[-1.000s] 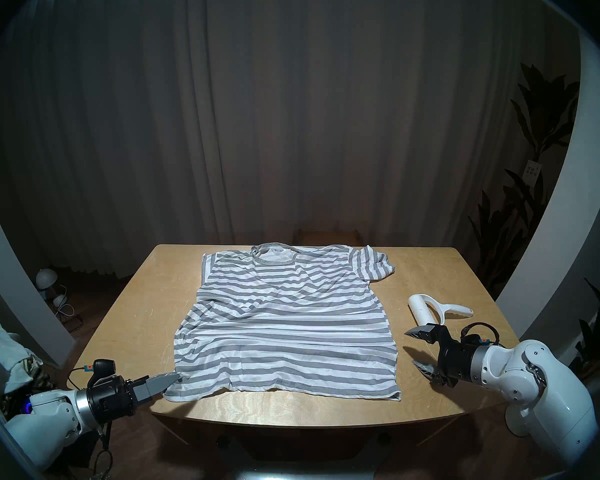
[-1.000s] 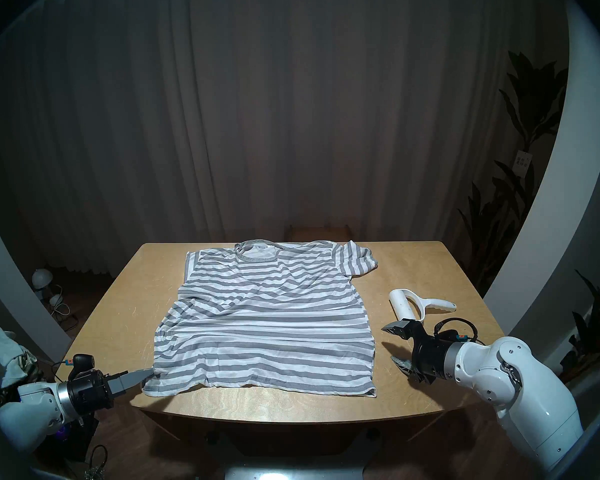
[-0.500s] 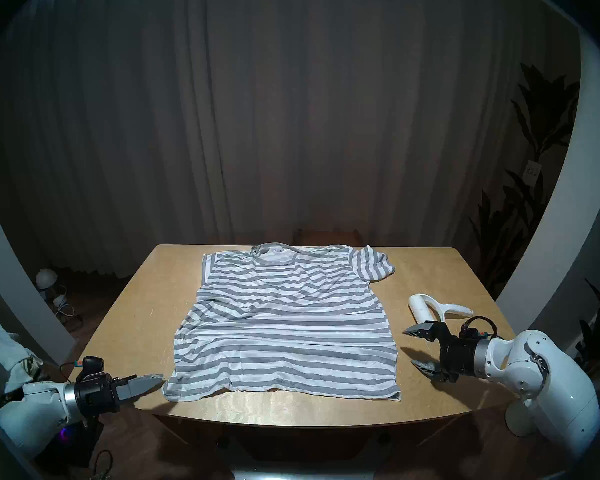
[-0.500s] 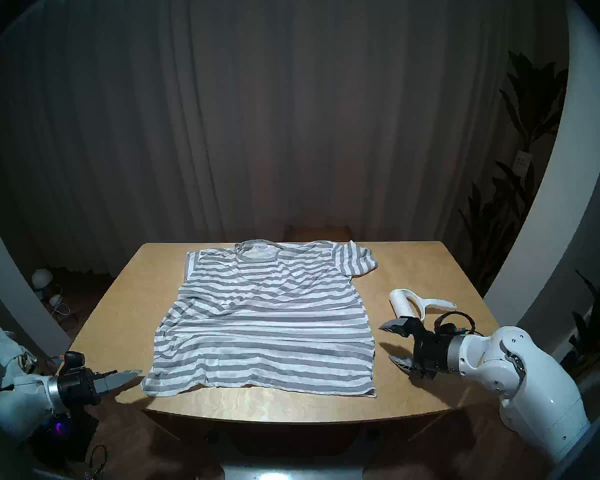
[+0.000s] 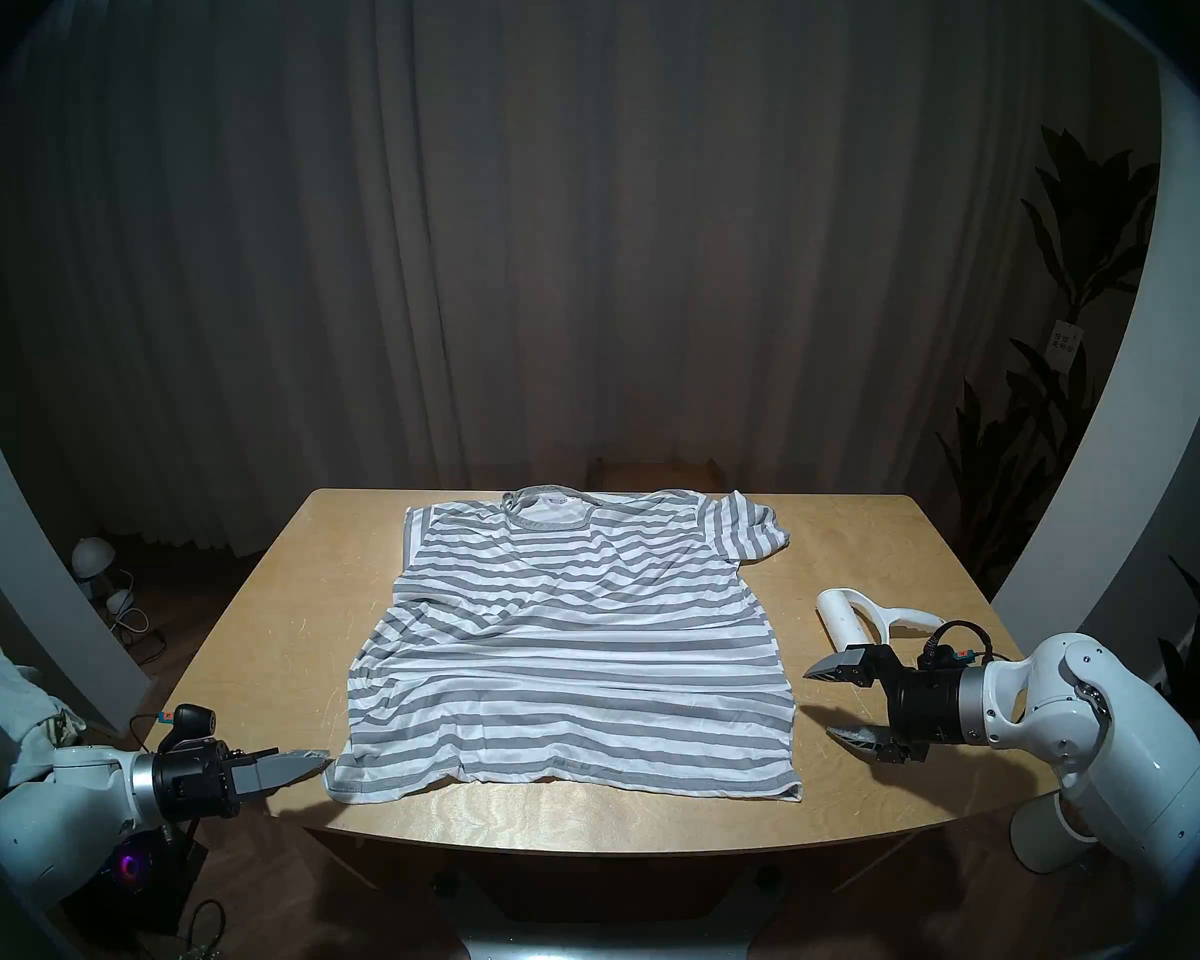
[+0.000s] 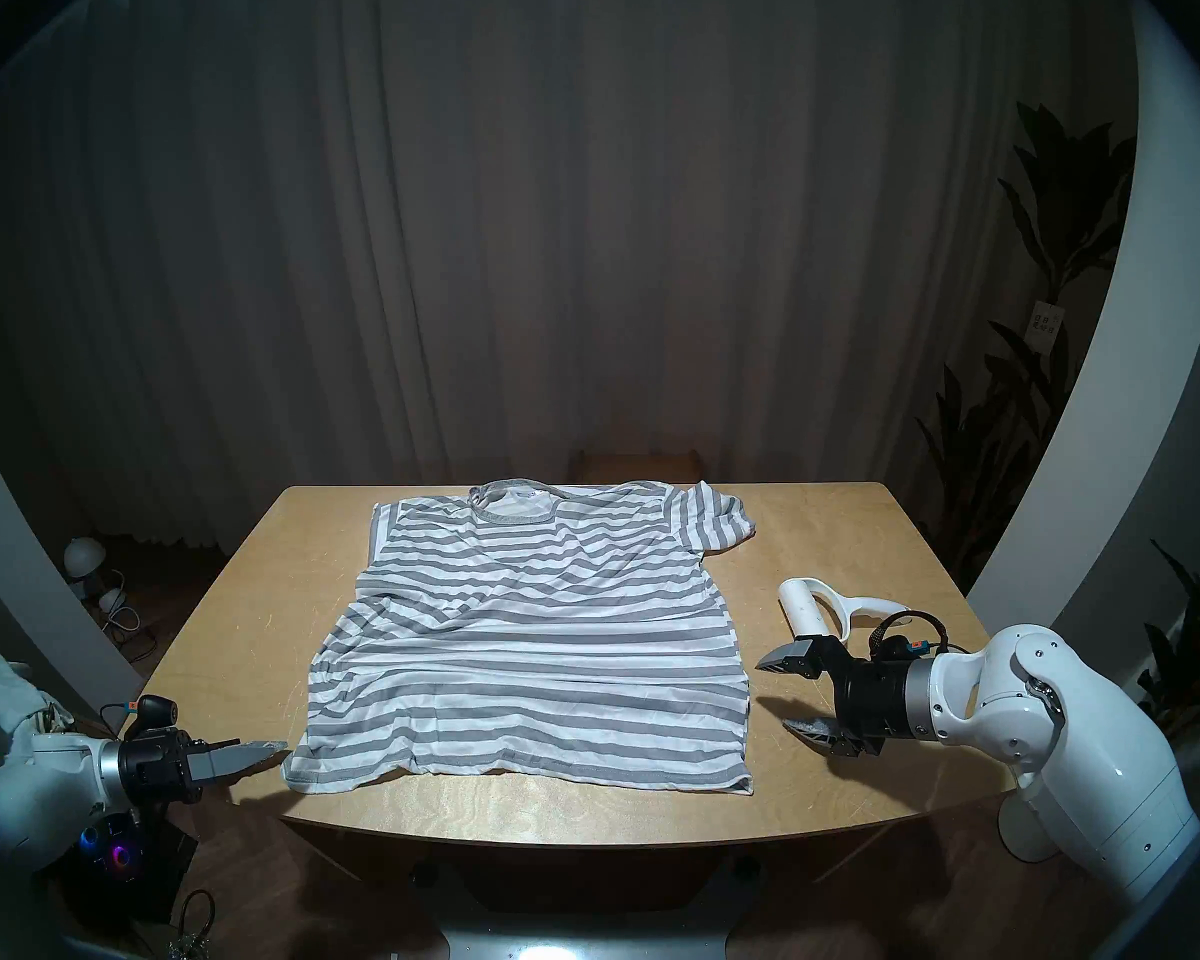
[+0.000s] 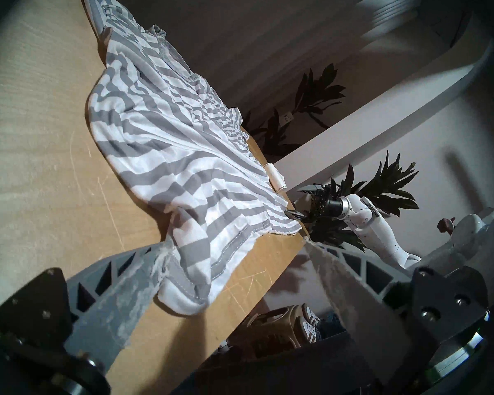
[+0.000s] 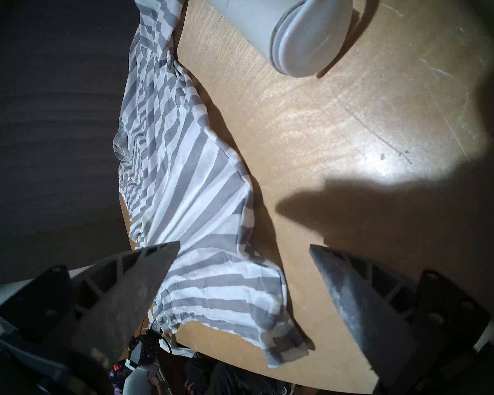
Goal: Use the fur roller to clean a top
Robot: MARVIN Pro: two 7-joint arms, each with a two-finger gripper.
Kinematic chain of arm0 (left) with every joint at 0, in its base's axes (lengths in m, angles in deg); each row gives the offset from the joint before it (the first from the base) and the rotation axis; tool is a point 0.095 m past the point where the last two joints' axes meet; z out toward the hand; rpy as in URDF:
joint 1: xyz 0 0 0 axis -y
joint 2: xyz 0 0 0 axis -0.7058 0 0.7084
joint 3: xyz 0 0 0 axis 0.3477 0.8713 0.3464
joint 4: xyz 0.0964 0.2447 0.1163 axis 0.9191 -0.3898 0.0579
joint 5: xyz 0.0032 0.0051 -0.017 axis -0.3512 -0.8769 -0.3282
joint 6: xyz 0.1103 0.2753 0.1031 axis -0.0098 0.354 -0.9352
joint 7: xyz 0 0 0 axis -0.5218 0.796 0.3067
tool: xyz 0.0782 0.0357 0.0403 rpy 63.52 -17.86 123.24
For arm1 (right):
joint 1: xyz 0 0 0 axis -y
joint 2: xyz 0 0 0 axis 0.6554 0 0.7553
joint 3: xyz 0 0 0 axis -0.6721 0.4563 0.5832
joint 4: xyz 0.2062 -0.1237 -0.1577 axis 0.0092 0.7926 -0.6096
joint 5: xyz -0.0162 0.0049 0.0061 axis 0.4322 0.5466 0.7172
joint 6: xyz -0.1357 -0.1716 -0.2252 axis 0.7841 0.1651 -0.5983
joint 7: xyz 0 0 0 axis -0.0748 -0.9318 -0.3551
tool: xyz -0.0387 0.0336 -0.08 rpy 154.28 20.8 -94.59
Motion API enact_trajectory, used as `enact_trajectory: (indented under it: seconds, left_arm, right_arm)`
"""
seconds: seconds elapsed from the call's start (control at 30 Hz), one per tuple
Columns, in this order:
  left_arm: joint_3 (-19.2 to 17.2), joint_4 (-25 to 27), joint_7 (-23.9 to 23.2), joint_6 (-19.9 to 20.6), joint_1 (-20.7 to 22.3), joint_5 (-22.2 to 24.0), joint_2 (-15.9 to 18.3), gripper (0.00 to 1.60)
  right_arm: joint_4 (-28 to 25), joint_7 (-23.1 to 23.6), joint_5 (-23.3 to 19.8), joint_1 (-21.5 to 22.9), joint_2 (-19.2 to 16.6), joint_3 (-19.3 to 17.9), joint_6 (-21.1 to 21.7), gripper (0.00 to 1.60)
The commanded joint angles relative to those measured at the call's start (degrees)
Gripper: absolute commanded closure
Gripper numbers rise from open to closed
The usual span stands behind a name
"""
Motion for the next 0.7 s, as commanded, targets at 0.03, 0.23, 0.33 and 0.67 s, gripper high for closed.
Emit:
enact_trajectory:
  seconds: [0.03, 0.23, 0.33, 0.67]
  left_arm:
    - [2.25, -2.62, 3.26, 5.26, 7.12, -1.25, -0.06, 0.00]
    - [5.55, -4.75, -0.23, 9.99, 9.62, -2.30, 1.09, 0.00]
    - [7.29, -4.36, -2.96, 10.51, 10.41, -3.67, 1.92, 0.00]
    - [9.73, -1.98, -1.94, 12.06, 10.50, -3.78, 2.96, 0.00]
  right_arm:
    - [0.15, -1.07, -3.28, 0.67, -3.33, -1.41, 4.04, 0.00]
    - [1.41, -1.36, -4.18, 1.63, -3.21, -1.18, 5.13, 0.00]
    - [2.42, -1.09, -4.17, 2.65, -2.52, -0.56, 5.65, 0.00]
    - [3.82, -0.32, -3.39, 5.17, -1.17, 2.03, 6.51, 0.00]
